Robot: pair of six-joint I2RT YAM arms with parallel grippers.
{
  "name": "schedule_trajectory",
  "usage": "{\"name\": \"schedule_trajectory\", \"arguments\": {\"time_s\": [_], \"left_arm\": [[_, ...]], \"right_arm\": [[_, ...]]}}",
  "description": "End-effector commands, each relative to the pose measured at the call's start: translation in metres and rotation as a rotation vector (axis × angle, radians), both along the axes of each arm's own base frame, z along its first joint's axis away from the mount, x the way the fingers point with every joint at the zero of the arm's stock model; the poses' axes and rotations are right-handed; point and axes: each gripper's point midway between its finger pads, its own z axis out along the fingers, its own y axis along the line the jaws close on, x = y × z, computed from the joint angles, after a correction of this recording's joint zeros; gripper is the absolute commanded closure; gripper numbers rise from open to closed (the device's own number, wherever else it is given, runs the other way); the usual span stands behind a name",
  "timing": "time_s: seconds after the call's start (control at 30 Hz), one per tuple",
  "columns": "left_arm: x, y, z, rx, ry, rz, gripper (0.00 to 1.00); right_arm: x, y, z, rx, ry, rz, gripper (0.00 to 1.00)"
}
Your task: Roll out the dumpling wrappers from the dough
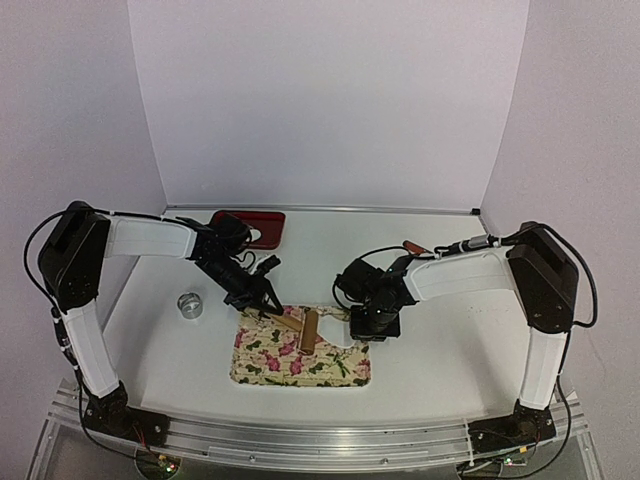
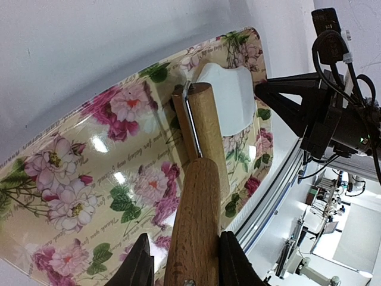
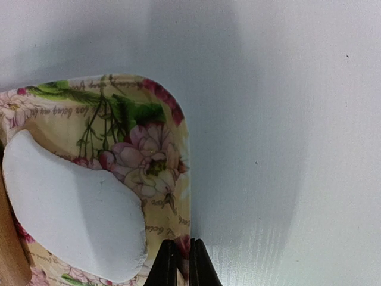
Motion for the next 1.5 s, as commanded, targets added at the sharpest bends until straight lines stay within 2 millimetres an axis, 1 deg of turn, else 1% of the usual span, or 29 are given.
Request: {"name": "schedule_trajectory", "arguments": {"time_s": [0.0, 0.1, 0.23, 0.3, 0.47, 0.53, 0.6, 0.63, 0.7, 0.87, 0.9, 1.0, 1.07, 1.17, 1.23, 1.37, 1.47], "left_arm": [[-0.015, 0.077, -0.067, 0.448, 0.011, 0.057, 1.0], [-0.008, 0.066, -0.045, 0.378, -0.017, 0.076, 1.0], [0.003, 0.046, 0.001, 0.247, -0.084, 0.091, 1.0], [0.01, 0.036, 0.03, 0.181, -0.121, 0.105, 1.0], [0.032, 0.006, 0.122, -0.032, -0.201, 0.146, 1.0], [0.044, -0.002, 0.148, -0.081, -0.247, 0.154, 1.0], [0.056, -0.007, 0.162, -0.105, -0.289, 0.159, 1.0], [0.062, -0.008, 0.164, -0.113, -0.307, 0.163, 1.0], [0.073, -0.006, 0.163, -0.115, -0.321, 0.172, 1.0], [0.097, 0.007, 0.149, -0.112, -0.354, 0.179, 1.0], [0.101, 0.011, 0.148, -0.121, -0.358, 0.181, 1.0], [0.112, 0.023, 0.143, -0.161, -0.36, 0.186, 1.0], [0.119, 0.032, 0.134, -0.178, -0.34, 0.188, 1.0], [0.128, 0.046, 0.112, -0.163, -0.301, 0.193, 1.0], [0.133, 0.052, 0.099, -0.156, -0.281, 0.193, 1.0], [0.145, 0.065, 0.083, -0.215, -0.225, 0.221, 1.0], [0.151, 0.073, 0.059, -0.19, -0.172, 0.225, 1.0]], "right_arm": [[-0.01, -0.024, -0.003, -0.087, 0.008, -0.019, 1.0], [-0.01, -0.026, -0.002, -0.088, 0.004, -0.021, 1.0], [-0.01, -0.028, 0.0, -0.09, -0.001, -0.021, 1.0], [-0.009, -0.027, 0.002, -0.089, -0.007, -0.018, 1.0], [-0.006, -0.024, 0.01, -0.078, -0.025, -0.008, 1.0], [-0.004, -0.023, 0.013, -0.071, -0.035, -0.002, 0.98], [-0.001, -0.021, 0.019, -0.065, -0.049, 0.006, 0.9], [0.0, -0.02, 0.022, -0.06, -0.057, 0.013, 0.85], [0.003, -0.018, 0.031, -0.05, -0.08, 0.021, 0.75], [0.012, -0.018, 0.063, -0.02, -0.161, 0.025, 0.51], [0.014, -0.019, 0.07, -0.015, -0.179, 0.022, 0.47], [0.017, -0.023, 0.087, -0.01, -0.226, 0.017, 0.39], [0.019, -0.025, 0.095, -0.008, -0.248, 0.014, 0.35], [0.02, -0.027, 0.102, -0.007, -0.264, 0.015, 0.32], [0.021, -0.027, 0.103, -0.008, -0.267, 0.015, 0.31], [0.021, -0.027, 0.102, -0.009, -0.264, 0.011, 0.29], [0.02, -0.027, 0.101, -0.01, -0.262, 0.007, 0.28]]}}
